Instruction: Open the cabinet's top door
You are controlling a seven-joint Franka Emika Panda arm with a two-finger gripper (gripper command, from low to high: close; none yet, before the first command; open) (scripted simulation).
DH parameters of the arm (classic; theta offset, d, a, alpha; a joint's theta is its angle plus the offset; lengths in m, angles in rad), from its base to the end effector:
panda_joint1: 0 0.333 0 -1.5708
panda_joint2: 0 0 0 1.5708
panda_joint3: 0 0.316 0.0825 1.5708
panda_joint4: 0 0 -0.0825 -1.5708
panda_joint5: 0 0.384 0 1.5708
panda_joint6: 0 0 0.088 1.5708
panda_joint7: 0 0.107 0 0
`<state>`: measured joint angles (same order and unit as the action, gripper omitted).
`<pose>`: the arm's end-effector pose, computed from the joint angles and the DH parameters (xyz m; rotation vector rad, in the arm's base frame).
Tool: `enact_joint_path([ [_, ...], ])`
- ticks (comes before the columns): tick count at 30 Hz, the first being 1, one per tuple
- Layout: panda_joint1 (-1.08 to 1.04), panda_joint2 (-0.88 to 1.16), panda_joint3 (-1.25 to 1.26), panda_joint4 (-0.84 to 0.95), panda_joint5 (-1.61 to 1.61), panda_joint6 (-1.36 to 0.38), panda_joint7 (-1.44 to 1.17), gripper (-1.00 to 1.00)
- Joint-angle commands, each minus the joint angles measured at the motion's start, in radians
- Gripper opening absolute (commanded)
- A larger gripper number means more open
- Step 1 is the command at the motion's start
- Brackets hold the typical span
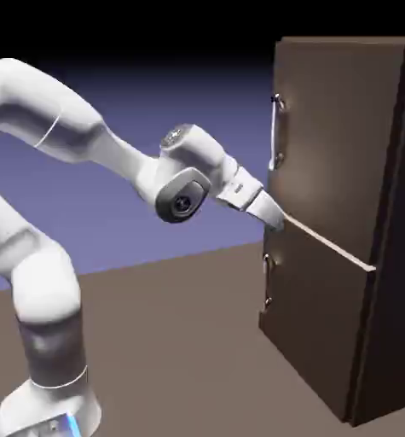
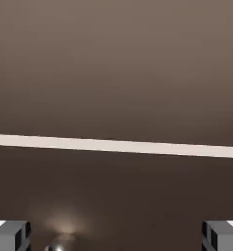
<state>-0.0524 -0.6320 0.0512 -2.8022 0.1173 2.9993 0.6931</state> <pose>0.3816 -0.0082 0.4803 -2.4210 1.0231 -1.0729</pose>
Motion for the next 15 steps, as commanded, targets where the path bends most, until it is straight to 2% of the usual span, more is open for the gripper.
enact_joint_path([
  [1,-0.024,-0.023,0.019,0.003,0.044,-0.014,-0.018,0.00],
  [15,-0.358,-0.345,0.285,0.043,0.653,-0.210,-0.266,0.00],
])
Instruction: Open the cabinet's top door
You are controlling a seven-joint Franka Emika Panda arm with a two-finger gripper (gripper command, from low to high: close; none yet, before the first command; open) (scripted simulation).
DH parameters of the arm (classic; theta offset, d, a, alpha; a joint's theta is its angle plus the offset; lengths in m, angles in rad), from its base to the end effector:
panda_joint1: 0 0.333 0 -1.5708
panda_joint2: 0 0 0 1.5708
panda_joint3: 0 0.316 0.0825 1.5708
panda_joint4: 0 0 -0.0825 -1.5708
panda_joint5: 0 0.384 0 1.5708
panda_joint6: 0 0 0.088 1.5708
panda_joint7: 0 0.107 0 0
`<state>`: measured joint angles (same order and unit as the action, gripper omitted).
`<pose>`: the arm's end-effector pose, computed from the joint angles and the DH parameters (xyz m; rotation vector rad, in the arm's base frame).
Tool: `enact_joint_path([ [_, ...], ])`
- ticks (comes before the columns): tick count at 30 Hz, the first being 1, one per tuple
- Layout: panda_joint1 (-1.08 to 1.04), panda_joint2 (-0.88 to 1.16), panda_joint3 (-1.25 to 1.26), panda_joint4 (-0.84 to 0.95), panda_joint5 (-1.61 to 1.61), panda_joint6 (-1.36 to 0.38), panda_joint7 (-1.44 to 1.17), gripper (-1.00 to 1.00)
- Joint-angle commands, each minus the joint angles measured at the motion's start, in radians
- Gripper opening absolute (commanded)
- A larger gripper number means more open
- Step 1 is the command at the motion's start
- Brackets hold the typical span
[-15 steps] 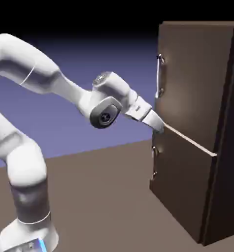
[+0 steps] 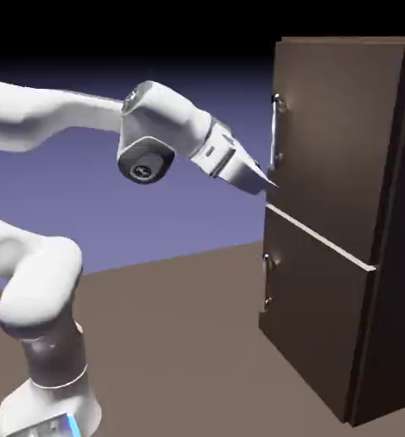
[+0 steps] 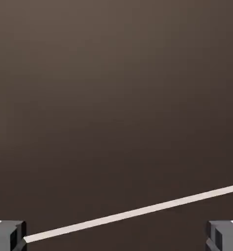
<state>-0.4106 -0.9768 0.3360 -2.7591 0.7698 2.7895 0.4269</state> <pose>0.3186 -0.0342 0.5739 -2.0701 1.2398 -1.2408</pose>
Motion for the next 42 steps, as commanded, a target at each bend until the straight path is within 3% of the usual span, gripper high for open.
enact_joint_path([
  [1,-0.024,-0.023,0.019,0.003,0.044,-0.014,-0.018,0.00],
  [34,-0.812,-0.782,0.646,0.098,1.479,-0.476,-0.604,0.00],
  [41,-0.980,-0.786,0.693,0.216,1.586,-0.516,-0.593,0.00],
  [42,-0.980,-0.786,0.693,0.216,1.586,-0.516,-0.593,-1.00],
])
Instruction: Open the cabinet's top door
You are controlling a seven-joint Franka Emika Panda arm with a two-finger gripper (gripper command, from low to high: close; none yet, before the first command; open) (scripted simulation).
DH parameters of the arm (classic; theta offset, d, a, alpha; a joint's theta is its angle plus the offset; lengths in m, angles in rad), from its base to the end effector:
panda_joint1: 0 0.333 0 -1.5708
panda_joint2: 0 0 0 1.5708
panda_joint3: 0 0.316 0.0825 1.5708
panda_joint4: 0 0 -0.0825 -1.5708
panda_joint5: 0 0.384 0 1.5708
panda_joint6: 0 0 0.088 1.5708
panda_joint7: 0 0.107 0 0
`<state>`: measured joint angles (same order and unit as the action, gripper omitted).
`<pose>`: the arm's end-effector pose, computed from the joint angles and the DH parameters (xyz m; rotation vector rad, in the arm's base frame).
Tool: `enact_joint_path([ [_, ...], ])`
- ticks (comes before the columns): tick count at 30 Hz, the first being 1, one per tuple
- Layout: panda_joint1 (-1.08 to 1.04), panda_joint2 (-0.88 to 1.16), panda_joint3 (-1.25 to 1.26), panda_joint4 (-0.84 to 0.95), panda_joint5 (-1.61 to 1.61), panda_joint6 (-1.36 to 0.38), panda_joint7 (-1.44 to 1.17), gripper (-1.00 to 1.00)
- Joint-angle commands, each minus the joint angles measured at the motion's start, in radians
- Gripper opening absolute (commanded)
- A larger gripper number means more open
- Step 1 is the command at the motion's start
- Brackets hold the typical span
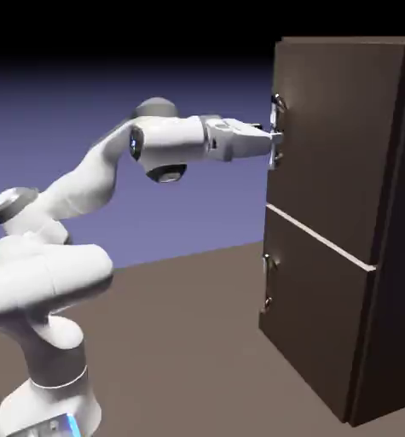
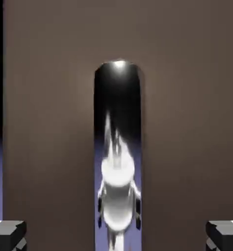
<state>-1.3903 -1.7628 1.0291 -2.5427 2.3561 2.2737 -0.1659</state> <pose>0.3978 0.0583 0.5612 -1.7553 0.7853 -1.7964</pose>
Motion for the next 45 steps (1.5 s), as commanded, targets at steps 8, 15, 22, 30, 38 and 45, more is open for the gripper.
enact_joint_path([
  [8,0.075,0.000,-0.135,-0.208,0.020,-0.304,-0.157,-1.00],
  [15,0.022,0.000,-0.274,-0.329,-0.012,-0.609,-0.234,-1.00],
  [22,-0.091,0.072,-0.417,-0.390,-0.084,-0.913,-0.323,-1.00],
  [30,-0.237,0.313,-0.580,-0.369,-0.283,-1.261,-0.517,-1.00],
  [38,-0.392,0.603,-0.635,-0.251,-0.522,-1.546,-0.750,-1.00],
  [45,-0.494,0.857,-0.610,-0.090,-0.751,-1.696,-0.971,-1.00],
])
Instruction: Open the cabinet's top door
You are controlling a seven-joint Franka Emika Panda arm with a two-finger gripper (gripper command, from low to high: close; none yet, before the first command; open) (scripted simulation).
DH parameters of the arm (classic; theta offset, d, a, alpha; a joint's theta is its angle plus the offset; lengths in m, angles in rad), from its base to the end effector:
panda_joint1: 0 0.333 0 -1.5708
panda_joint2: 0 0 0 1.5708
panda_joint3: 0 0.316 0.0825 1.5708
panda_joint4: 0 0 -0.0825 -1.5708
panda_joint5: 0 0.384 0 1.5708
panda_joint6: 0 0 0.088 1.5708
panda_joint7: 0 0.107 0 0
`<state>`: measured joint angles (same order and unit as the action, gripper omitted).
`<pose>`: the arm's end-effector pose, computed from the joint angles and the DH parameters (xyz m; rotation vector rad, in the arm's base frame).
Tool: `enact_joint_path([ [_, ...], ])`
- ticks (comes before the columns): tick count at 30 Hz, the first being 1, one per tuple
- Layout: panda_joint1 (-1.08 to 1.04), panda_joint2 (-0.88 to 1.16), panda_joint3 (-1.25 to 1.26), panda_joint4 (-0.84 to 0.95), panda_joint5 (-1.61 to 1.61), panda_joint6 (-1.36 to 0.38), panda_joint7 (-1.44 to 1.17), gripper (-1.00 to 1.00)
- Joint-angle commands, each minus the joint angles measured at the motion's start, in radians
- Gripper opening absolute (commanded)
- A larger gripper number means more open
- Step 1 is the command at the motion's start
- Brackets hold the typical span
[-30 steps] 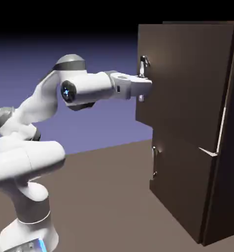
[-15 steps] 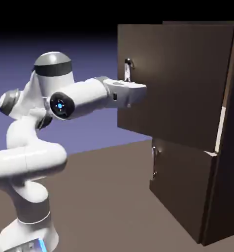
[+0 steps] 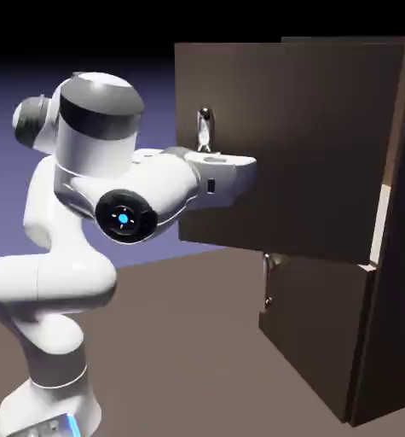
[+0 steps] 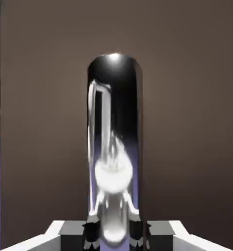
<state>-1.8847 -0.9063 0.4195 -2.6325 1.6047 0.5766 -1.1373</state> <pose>0.2088 -0.1763 0.5612 -1.6840 -0.1069 -1.1151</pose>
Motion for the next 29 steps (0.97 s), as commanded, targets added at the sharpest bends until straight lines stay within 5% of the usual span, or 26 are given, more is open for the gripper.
enact_joint_path([
  [1,-0.011,0.036,0.007,0.026,-0.033,-0.012,-0.030,-1.00],
  [14,-0.055,0.508,0.112,0.405,-0.413,-0.064,-0.300,-1.00],
  [28,0.016,0.989,0.222,0.842,-0.658,-0.080,-0.281,-1.00],
  [29,0.016,0.989,0.222,0.842,-0.658,-0.080,-0.281,1.00],
])
